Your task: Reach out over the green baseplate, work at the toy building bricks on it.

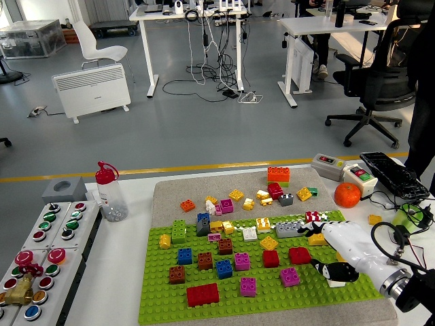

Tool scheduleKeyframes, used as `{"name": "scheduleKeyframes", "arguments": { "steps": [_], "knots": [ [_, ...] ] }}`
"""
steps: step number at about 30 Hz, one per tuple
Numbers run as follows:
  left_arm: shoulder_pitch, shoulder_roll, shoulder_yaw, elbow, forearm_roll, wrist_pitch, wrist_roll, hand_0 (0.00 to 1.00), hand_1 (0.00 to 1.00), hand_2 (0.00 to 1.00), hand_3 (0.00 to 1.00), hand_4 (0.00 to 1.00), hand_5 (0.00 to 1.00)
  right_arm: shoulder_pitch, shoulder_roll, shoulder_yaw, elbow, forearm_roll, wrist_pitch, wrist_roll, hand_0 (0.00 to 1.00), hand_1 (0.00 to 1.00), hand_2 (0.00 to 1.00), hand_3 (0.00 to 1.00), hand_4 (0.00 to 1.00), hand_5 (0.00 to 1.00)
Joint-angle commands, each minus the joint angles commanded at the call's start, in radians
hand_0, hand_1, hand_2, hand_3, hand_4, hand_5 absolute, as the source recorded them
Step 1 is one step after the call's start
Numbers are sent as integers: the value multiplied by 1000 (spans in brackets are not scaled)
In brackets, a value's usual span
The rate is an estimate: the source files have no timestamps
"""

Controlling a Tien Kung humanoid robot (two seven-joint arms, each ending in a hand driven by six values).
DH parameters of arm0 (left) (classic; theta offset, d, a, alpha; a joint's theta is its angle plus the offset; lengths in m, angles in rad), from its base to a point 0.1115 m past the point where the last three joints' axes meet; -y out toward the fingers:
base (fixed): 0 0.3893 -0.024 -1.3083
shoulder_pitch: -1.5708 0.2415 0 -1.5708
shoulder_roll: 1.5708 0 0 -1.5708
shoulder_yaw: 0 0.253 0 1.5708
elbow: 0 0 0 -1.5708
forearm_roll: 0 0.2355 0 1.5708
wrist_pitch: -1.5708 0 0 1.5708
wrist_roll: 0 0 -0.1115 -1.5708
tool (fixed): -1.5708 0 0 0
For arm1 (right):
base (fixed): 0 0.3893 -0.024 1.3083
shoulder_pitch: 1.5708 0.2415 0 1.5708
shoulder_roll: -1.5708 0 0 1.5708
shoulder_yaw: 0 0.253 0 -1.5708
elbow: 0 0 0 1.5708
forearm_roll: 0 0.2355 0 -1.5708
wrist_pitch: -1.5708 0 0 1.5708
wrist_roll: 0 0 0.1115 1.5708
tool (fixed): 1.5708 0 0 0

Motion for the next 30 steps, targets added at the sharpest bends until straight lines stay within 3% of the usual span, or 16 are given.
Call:
{"name": "scheduleKeyframes", "arguments": {
  "steps": [8,30],
  "knots": [
    [2,0,6,0,-9,0,-3,667,632,588,491,245,998,57,-5,-79,-26,2,48,-50,616,698,687,739,696,11],
    [-8,0,6,0,-12,4,-4,668,626,584,487,244,998,124,18,-175,-80,6,74,-64,598,689,688,728,684,11]
  ]
}}
